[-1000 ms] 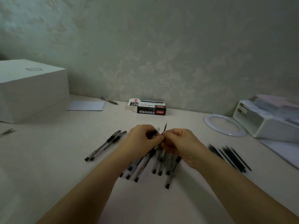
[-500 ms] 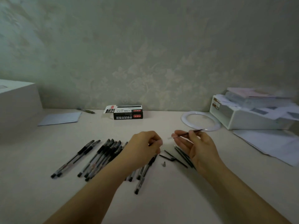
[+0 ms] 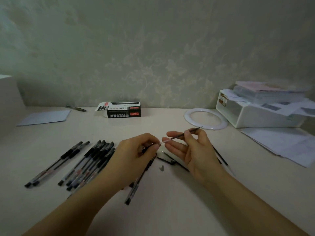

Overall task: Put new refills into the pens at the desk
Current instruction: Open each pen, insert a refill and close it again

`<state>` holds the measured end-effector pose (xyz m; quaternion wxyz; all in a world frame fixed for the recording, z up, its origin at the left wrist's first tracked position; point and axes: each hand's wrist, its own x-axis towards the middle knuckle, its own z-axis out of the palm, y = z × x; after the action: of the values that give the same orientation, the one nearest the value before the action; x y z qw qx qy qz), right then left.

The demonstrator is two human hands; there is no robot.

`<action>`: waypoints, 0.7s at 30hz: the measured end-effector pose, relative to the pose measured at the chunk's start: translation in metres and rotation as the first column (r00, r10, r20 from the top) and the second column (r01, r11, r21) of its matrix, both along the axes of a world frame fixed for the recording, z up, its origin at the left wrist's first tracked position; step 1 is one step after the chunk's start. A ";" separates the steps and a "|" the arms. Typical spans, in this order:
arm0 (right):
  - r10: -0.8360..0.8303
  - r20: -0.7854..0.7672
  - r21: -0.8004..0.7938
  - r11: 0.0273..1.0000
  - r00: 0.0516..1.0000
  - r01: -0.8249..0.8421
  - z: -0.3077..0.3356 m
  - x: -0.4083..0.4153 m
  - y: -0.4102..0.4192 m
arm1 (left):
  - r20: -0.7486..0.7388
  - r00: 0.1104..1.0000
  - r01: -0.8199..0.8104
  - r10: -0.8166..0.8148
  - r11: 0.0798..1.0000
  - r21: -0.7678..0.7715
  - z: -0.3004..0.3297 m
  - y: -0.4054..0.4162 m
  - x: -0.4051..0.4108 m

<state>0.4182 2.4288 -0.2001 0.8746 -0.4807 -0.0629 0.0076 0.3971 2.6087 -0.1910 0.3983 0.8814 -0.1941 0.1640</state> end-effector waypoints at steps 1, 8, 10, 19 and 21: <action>0.002 0.008 -0.004 1.000 1.000 -0.001 0.000 -0.001 0.000 | 0.005 1.000 0.011 -0.011 1.000 0.007 0.000 -0.001 0.000; 0.018 0.091 -0.136 0.991 0.996 -0.006 -0.003 -0.006 0.000 | 0.033 0.999 0.016 -0.016 1.000 0.009 -0.003 -0.001 0.000; 0.006 0.127 -0.253 0.967 0.992 0.027 -0.004 -0.007 0.000 | 0.026 1.000 0.010 -0.010 1.000 0.009 -0.004 -0.002 0.000; 0.060 0.354 -0.831 0.477 0.933 0.284 0.000 -0.007 -0.011 | 0.009 1.000 0.028 -0.027 0.991 -0.130 -0.003 0.000 0.001; 0.182 0.364 -0.908 0.289 0.913 0.304 -0.002 -0.008 -0.014 | 0.013 1.000 0.006 -0.005 0.991 -0.131 -0.002 0.002 0.002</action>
<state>0.4100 2.4150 -0.2024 0.3804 -0.8975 -0.2043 -0.0893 0.3992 2.6108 -0.1926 0.4546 0.8517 -0.1879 0.1807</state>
